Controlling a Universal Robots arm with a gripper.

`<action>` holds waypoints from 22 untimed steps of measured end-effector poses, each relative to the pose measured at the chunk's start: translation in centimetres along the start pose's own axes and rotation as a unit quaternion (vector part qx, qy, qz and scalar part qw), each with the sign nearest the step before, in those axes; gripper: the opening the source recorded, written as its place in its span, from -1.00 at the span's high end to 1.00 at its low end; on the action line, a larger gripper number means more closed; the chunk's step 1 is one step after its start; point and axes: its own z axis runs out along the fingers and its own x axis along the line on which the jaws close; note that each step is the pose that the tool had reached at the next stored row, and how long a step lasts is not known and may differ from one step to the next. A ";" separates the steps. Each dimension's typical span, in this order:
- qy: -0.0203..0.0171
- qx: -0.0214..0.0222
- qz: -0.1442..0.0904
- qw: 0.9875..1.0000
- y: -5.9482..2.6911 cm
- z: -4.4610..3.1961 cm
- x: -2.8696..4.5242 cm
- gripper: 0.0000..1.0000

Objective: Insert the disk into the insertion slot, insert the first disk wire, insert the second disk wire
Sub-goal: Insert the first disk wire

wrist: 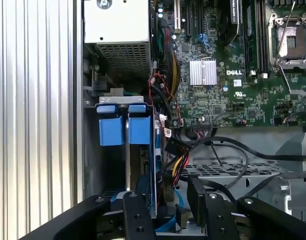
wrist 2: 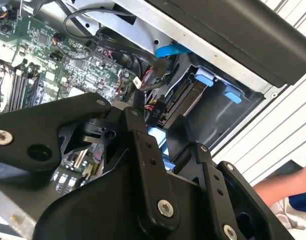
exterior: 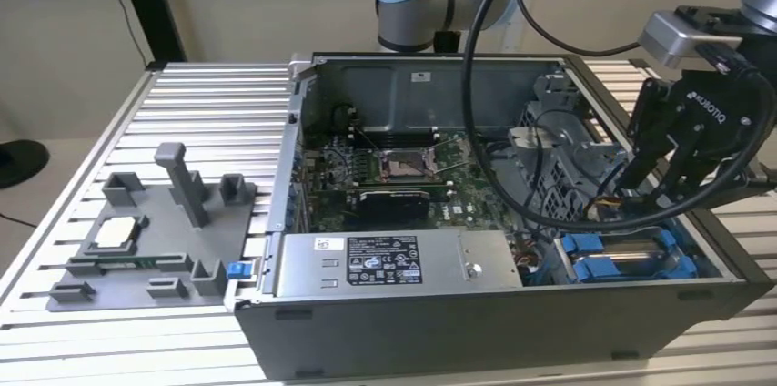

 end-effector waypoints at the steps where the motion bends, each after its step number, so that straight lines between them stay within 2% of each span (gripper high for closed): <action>1: 0.000 0.000 -0.001 1.000 0.00 0.01 0.00 -1.00; 12: 0.000 0.000 -0.001 1.000 -0.02 0.18 0.00 -1.00; 22: 0.001 0.000 -0.007 1.000 0.00 0.00 -0.01 -1.00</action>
